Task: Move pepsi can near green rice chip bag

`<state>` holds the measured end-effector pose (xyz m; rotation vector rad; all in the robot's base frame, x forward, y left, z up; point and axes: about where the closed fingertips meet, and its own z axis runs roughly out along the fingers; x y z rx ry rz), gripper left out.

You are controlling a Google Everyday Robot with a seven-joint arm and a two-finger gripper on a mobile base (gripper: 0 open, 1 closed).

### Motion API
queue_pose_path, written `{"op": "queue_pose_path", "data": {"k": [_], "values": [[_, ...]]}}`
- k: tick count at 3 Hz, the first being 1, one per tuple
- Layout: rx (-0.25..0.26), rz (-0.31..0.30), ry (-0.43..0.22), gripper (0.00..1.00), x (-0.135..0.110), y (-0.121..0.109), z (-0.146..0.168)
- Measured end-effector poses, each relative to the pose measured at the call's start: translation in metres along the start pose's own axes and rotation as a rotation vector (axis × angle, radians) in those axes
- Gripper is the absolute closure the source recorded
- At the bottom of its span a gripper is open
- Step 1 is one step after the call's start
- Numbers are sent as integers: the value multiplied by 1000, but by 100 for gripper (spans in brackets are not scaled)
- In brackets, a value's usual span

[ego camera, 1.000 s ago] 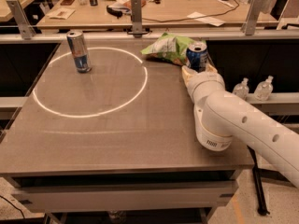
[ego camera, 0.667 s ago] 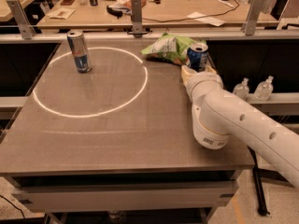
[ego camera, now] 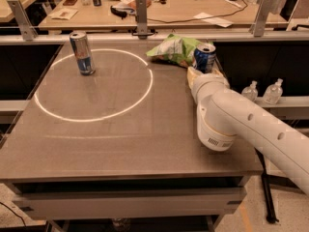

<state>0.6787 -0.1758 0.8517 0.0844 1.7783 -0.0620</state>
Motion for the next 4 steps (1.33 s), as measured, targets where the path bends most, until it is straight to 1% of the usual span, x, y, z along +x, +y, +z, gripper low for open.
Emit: {"op": "queue_pose_path", "data": {"k": [1, 2, 3, 4], "values": [[-25, 12, 5, 14, 1, -2, 5], [-74, -17, -4, 0, -3, -5, 10], [-148, -94, -25, 0, -12, -13, 10], [-216, -228, -44, 0, -32, -24, 2]]}}
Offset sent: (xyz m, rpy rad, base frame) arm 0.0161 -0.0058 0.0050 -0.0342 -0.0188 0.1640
